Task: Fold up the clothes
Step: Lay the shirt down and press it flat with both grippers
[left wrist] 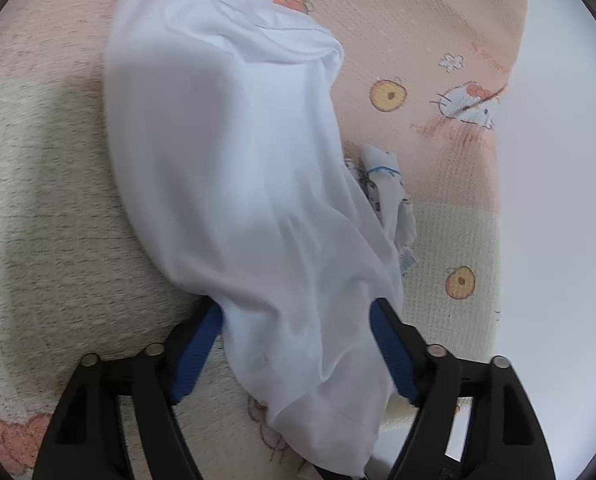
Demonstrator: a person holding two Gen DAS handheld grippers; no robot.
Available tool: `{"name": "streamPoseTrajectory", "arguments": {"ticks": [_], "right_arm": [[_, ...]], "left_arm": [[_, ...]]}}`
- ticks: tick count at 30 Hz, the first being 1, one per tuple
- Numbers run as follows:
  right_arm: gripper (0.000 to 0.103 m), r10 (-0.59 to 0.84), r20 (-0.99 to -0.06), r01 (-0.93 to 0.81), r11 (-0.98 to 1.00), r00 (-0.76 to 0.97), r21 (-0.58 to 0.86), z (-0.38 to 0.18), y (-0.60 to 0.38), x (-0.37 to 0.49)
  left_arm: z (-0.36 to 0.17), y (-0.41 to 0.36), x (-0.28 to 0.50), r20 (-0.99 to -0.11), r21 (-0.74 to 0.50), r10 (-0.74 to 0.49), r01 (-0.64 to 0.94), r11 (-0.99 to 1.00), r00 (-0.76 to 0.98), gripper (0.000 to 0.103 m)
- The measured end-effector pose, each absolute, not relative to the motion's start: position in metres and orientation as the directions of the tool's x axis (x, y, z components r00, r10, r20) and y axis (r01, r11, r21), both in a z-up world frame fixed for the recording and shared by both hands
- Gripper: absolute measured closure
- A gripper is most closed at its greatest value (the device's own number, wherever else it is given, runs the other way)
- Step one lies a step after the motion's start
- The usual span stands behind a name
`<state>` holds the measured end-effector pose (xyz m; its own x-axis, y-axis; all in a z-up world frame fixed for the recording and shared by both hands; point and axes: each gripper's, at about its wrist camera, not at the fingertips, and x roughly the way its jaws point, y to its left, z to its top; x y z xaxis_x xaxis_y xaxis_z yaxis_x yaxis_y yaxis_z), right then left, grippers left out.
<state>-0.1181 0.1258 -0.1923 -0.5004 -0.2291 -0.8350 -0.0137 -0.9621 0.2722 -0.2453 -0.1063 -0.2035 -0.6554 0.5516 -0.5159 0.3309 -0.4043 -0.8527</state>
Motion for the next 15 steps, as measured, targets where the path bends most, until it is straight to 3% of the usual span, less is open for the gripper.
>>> {"name": "streamPoseTrajectory", "arguments": {"ticks": [7, 13, 14, 15], "right_arm": [[0.035, -0.093, -0.85, 0.077, -0.995, -0.519, 0.062, -0.194, 0.117, -0.128], [0.034, -0.099, -0.843, 0.079, -0.995, -0.529, 0.068, -0.197, 0.124, -0.131], [0.036, -0.108, -0.84, 0.075, -0.994, -0.531, 0.081, -0.196, 0.126, -0.132], [0.047, -0.113, -0.838, 0.069, -0.994, -0.533, 0.09, -0.196, 0.129, -0.133]], "left_arm": [[-0.194, -0.093, -0.25, -0.552, -0.811, 0.522, 0.275, -0.516, -0.65, 0.017], [-0.189, -0.084, -0.251, -0.587, -0.767, 0.476, 0.262, -0.586, -0.655, 0.018], [-0.188, -0.082, -0.251, -0.603, -0.753, 0.461, 0.272, -0.6, -0.652, 0.022], [-0.187, -0.08, -0.251, -0.625, -0.731, 0.439, 0.288, -0.619, -0.645, 0.026]]}}
